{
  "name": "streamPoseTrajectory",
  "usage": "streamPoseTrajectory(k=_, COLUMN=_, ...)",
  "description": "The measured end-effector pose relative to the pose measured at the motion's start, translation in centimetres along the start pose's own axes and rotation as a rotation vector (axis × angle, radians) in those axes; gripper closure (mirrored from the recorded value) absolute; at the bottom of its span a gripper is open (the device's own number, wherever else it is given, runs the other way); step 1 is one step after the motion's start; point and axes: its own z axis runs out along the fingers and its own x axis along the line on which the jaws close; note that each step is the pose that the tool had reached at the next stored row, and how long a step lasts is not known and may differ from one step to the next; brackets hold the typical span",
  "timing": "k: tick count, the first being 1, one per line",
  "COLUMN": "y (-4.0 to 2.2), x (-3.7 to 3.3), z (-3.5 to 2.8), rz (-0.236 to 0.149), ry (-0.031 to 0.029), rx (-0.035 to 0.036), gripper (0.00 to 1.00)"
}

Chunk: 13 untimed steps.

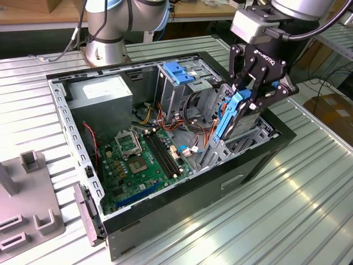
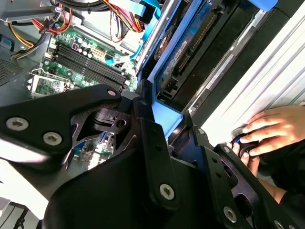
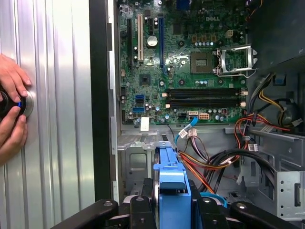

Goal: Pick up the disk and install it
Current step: 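Insert the disk into the insertion slot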

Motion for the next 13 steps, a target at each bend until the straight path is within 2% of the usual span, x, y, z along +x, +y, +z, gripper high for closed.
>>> streamPoseTrajectory(k=13, y=0.01, x=-0.06, z=2.81, rz=0.000, ry=0.0002, rx=-0.0015, gripper=0.63)
